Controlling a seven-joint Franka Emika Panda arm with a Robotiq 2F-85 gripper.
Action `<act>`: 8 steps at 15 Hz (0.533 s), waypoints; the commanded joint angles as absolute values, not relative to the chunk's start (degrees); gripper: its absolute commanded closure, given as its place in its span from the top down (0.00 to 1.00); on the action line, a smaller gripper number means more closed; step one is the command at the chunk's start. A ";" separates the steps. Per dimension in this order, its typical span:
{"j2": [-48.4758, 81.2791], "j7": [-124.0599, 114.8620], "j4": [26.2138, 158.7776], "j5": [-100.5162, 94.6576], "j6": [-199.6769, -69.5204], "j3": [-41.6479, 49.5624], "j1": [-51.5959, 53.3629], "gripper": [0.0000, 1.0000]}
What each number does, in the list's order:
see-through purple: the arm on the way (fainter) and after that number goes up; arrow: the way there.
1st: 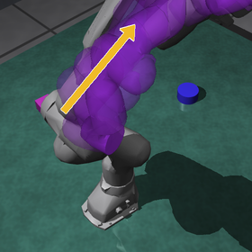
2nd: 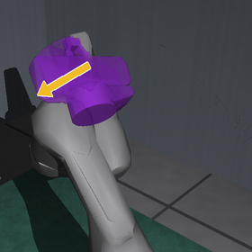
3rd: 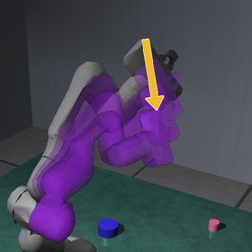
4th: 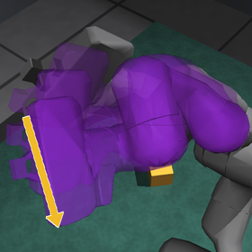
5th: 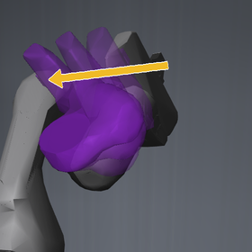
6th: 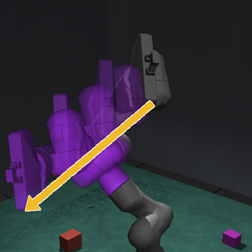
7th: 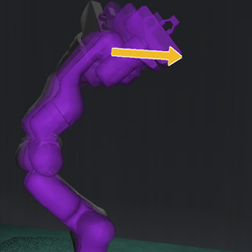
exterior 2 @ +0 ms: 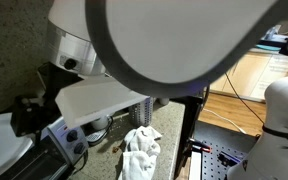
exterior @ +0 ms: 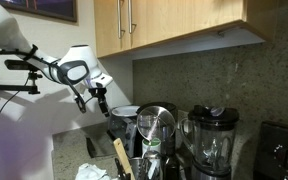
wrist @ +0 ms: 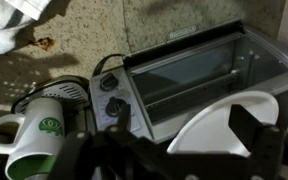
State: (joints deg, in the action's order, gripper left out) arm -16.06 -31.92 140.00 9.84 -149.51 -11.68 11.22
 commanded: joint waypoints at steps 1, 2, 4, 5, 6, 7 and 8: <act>-23.42 -31.80 144.97 4.95 -144.51 -16.23 10.54 1.00; -24.49 -31.49 145.55 3.96 -143.31 -17.28 10.79 1.00; -26.33 -32.17 146.62 1.26 -141.72 -19.99 10.73 1.00; -27.16 -32.05 147.21 0.00 -141.35 -21.07 10.71 1.00; -27.84 -32.03 147.58 -1.09 -140.87 -22.07 10.71 1.00; -28.43 -32.01 148.01 -1.90 -140.66 -22.91 10.84 1.00; -28.77 -31.66 148.36 -2.32 -140.58 -23.37 11.04 1.00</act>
State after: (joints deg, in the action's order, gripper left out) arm -25.58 -31.91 146.45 -0.14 -142.25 -21.50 11.22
